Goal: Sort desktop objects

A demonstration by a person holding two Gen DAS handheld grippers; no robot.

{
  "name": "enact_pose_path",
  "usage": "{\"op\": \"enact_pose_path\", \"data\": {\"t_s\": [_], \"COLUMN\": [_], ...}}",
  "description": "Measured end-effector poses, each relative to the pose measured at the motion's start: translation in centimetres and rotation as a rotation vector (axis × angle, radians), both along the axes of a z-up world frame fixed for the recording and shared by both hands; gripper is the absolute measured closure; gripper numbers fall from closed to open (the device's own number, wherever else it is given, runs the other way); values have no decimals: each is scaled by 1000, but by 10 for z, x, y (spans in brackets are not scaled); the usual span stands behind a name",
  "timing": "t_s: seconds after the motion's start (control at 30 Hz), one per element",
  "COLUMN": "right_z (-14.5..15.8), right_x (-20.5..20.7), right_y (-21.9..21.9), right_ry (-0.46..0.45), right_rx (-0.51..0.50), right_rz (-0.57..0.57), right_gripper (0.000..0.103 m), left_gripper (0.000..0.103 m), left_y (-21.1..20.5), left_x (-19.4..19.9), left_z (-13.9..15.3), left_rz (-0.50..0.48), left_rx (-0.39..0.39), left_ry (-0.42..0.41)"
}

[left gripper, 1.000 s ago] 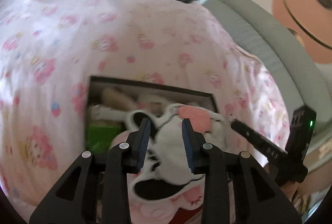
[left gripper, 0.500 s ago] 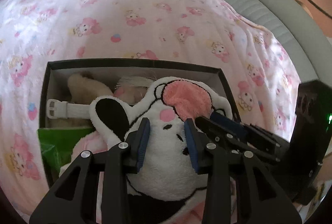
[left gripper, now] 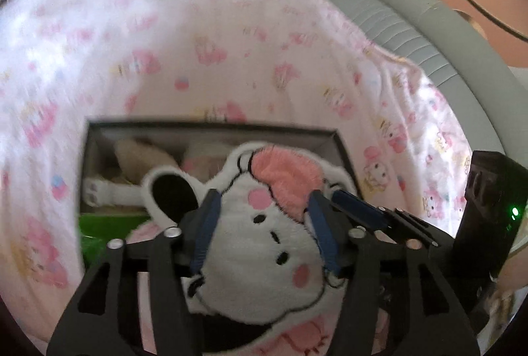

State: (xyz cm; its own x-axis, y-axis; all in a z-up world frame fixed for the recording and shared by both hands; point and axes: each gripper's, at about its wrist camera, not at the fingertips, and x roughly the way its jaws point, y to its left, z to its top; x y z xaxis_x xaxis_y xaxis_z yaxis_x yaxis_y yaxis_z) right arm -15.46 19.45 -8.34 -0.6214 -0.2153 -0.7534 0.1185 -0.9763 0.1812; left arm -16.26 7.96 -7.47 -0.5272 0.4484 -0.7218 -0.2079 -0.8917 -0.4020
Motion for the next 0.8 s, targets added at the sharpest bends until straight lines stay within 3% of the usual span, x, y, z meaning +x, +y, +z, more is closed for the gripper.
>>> {"op": "enact_pose_path", "data": {"t_s": [0.07, 0.1, 0.13, 0.2, 0.3, 0.37, 0.53, 0.67, 0.8], "right_z": [17, 25, 33, 54, 90, 111, 150, 180, 189], "right_x": [6, 9, 11, 21, 43, 58, 84, 115, 138], "right_y": [3, 4, 4, 1, -7, -10, -10, -15, -14], "right_ry": [13, 14, 15, 51, 142, 190, 228, 301, 307], "right_rx": [11, 10, 10, 26, 54, 57, -5, 19, 14], "right_rz": [-43, -65, -87, -106, -120, -127, -143, -172, -206], "right_gripper": [77, 70, 57, 44, 16, 16, 16, 15, 15], "left_gripper": [33, 25, 22, 6, 1, 1, 1, 1, 1], "left_y": [-2, -5, -7, -12, -19, -22, -36, -43, -43], "left_x": [8, 13, 17, 31, 51, 61, 90, 118, 146], "left_z": [18, 29, 38, 63, 98, 119, 158, 180, 192], "left_rz": [14, 31, 43, 65, 107, 125, 152, 183, 213], "left_rx": [-42, -75, -97, -129, -175, -198, -170, -171, -211], "left_ry": [51, 77, 94, 154, 255, 299, 393, 441, 472]}}
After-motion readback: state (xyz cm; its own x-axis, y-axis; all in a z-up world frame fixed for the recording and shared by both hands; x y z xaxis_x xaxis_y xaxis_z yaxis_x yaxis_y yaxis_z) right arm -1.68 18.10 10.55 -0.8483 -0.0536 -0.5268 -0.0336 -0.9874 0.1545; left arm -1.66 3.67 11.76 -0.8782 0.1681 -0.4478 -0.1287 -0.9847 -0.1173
